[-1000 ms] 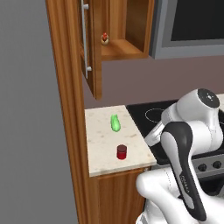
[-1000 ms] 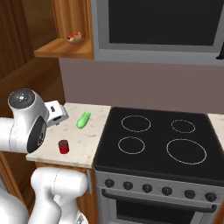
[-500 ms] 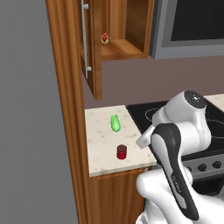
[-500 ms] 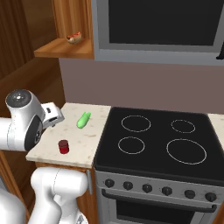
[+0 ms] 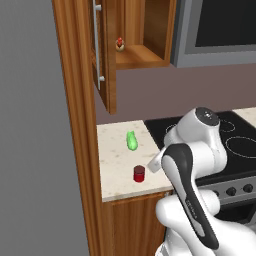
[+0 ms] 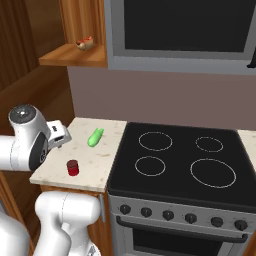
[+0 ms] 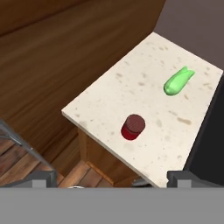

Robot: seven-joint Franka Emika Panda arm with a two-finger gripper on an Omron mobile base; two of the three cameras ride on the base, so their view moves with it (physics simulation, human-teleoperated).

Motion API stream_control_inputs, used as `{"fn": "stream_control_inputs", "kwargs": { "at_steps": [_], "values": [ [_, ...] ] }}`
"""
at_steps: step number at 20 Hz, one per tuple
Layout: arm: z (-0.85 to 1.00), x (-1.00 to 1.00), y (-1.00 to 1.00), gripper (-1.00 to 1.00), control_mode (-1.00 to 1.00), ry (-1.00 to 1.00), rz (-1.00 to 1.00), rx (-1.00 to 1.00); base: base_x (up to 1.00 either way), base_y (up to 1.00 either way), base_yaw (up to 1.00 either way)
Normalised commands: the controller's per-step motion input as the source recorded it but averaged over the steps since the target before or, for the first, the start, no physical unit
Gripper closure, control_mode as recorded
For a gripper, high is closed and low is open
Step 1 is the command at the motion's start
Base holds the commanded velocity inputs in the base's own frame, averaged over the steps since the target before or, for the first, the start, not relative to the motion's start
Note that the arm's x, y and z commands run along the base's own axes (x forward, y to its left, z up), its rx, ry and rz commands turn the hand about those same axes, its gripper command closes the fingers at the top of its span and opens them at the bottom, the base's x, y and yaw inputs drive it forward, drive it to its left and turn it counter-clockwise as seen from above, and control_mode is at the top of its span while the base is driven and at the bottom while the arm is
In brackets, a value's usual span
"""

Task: Pick the canned food and jam from the counter and place them in the cabinets closest to them.

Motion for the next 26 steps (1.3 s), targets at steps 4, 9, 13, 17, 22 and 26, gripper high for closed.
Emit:
{"fn": "stream_control_inputs", "kwargs": {
  "at_steps": [4,9,13,17,22,26],
  "values": [
    [-0.26,0.17,0.15,-1.00,-1.00,0.01,0.00,0.00,0.00,0.00,0.00],
    [-0.28,0.20,0.11,-1.00,-1.00,0.01,0.00,0.00,0.00,0.00,0.00],
    [-0.30,0.20,0.08,-1.00,-1.00,0.02,0.00,0.00,0.00,0.00,0.00],
    [-0.31,0.22,0.07,-1.00,-1.00,0.01,0.00,0.00,0.00,0.00,0.00],
    [-0.29,0.22,0.05,-1.00,-1.00,0.01,0.00,-0.01,0.00,0.00,0.00],
    [-0.30,0.21,0.02,-1.00,-1.00,0.00,0.00,-0.04,0.00,0.00,0.00]
  ]
}}
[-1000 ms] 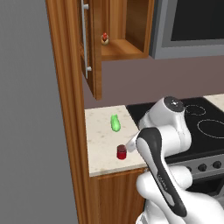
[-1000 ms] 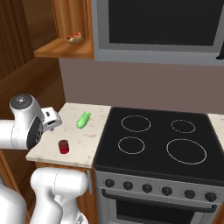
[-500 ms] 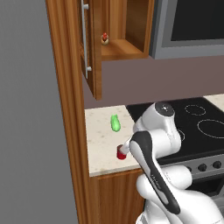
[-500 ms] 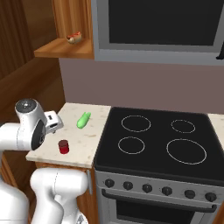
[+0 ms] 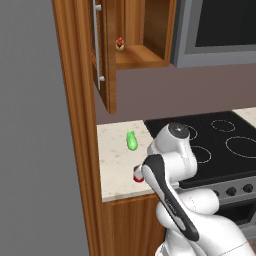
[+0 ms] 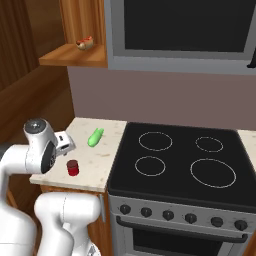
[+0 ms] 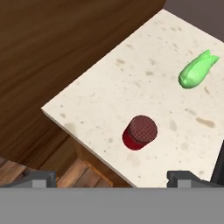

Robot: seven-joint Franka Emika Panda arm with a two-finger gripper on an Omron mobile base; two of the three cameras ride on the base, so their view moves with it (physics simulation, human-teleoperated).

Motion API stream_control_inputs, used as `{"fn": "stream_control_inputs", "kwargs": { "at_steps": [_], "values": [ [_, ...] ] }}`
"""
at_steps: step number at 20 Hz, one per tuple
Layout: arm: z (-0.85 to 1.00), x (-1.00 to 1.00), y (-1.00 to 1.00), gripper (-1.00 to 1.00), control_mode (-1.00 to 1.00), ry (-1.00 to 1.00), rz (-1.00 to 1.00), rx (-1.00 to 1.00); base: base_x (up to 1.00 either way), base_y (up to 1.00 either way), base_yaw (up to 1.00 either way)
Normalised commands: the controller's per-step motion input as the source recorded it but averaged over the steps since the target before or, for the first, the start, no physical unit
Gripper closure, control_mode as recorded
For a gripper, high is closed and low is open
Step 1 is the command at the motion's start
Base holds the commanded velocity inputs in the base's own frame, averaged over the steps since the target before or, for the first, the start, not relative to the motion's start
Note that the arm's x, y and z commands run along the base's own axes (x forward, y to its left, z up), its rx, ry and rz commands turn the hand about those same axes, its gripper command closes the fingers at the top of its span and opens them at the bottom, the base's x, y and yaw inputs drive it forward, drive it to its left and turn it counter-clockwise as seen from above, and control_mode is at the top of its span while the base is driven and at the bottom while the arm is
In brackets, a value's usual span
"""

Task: Pick the canned food and jam from the counter and place them in the cabinets closest to them.

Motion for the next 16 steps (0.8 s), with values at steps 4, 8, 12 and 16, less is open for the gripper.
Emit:
{"fn": "stream_control_inputs", "kwargs": {
  "at_steps": [4,8,12,16],
  "values": [
    [-0.26,0.20,0.00,-1.00,-1.00,0.00,0.00,-0.04,0.00,0.00,0.00],
    [-0.23,0.22,0.00,-1.00,-1.00,0.01,0.00,-0.01,0.00,0.00,0.00],
    [-0.19,0.25,0.00,-1.00,-1.00,0.00,0.00,0.00,0.00,0.00,0.00],
    [-0.19,0.29,0.00,-1.00,-1.00,0.00,0.00,0.00,0.00,0.00,0.00]
  ]
}}
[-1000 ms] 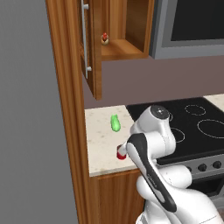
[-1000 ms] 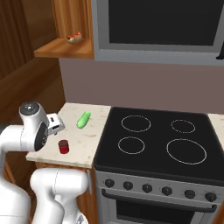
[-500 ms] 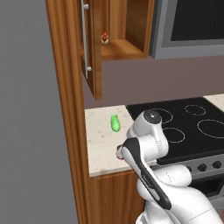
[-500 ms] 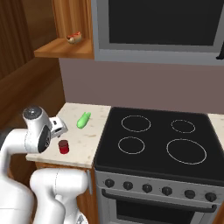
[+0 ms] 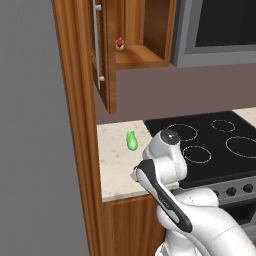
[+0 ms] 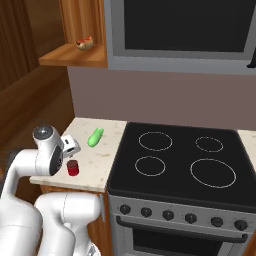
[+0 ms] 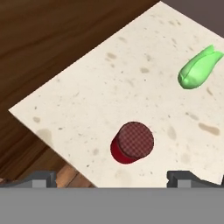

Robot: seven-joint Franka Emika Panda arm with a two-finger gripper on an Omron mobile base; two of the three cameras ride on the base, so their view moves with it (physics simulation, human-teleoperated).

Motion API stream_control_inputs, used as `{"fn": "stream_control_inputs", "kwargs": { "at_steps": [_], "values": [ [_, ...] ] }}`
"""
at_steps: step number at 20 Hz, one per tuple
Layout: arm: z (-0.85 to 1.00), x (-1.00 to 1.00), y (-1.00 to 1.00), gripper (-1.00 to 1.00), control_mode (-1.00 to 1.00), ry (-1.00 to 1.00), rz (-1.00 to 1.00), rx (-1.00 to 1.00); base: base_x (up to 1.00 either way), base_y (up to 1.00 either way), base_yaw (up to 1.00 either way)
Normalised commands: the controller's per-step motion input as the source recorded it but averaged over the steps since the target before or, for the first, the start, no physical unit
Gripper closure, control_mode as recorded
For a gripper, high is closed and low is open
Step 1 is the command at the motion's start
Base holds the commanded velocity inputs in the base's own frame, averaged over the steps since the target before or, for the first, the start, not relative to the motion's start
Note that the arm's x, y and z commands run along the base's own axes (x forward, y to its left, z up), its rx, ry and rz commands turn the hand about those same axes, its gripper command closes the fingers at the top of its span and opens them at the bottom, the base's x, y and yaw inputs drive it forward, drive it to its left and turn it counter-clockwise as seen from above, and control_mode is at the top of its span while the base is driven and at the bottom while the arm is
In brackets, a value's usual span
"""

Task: Pick the canned food and jam from the counter and place them in the cabinets closest to them.

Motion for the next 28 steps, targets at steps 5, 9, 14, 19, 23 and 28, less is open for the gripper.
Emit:
{"fn": "stream_control_inputs", "kwargs": {
  "at_steps": [5,9,14,19,23,28],
  "values": [
    [-0.22,0.25,0.00,-1.00,-1.00,0.01,0.00,0.00,0.00,0.00,0.00],
    [-0.23,0.18,0.00,-1.00,-1.00,0.02,0.00,-0.01,0.00,0.00,0.00],
    [-0.16,0.17,-0.08,-1.00,-1.00,0.03,0.00,0.00,0.00,0.00,0.00],
    [-0.08,0.05,-0.03,-1.00,-1.00,0.01,0.00,0.00,0.00,0.00,0.00],
    [-0.05,0.00,0.00,-1.00,-1.00,0.00,0.00,0.00,0.00,0.00,0.00],
    [-0.23,0.00,0.00,-1.00,-1.00,0.00,0.00,-0.02,0.00,0.00,0.00]
  ]
}}
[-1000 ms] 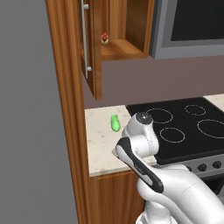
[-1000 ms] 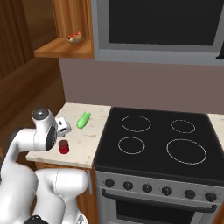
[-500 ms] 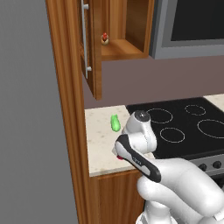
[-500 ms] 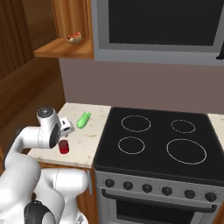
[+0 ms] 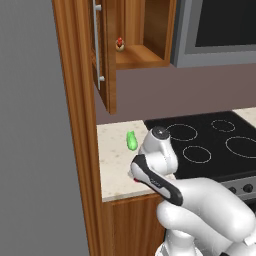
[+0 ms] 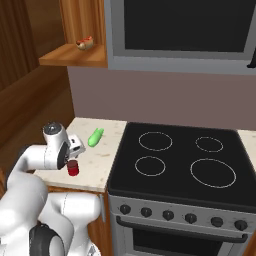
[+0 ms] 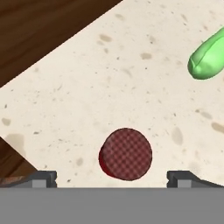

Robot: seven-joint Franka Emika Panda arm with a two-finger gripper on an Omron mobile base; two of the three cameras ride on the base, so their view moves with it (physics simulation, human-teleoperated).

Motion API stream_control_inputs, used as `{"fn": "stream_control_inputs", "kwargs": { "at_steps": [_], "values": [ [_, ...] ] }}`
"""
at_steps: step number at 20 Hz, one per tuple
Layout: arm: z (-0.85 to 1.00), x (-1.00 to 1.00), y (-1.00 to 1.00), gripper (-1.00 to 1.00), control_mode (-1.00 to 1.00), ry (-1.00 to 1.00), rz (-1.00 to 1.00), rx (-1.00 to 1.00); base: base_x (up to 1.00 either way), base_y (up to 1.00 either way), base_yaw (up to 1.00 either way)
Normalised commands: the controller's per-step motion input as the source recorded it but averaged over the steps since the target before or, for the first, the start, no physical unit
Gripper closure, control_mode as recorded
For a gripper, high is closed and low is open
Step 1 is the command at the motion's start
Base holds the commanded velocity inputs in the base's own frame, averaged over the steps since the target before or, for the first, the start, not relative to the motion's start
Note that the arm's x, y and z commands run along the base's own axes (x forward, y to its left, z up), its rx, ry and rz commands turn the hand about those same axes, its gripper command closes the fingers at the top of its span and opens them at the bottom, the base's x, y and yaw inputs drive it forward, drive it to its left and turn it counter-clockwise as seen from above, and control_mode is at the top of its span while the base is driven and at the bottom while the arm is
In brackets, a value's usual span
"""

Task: Pick the canned food and jam from the counter and place them in the cabinets closest to them.

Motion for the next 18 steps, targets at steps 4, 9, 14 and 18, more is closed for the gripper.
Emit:
{"fn": "stream_control_inputs", "kwargs": {
  "at_steps": [4,9,14,18],
  "values": [
    [-0.28,0.00,0.00,-1.00,-1.00,0.00,0.00,-0.04,0.00,0.00,0.00],
    [-0.28,0.00,0.00,-1.00,-1.00,0.00,0.00,-0.03,0.00,0.00,0.00],
    [-0.30,0.00,-0.04,-1.00,-1.00,0.00,0.00,-0.02,0.00,0.00,0.00],
    [-0.27,0.01,-0.16,-1.00,-1.00,0.00,0.00,0.00,0.00,0.00,0.00]
  ]
}}
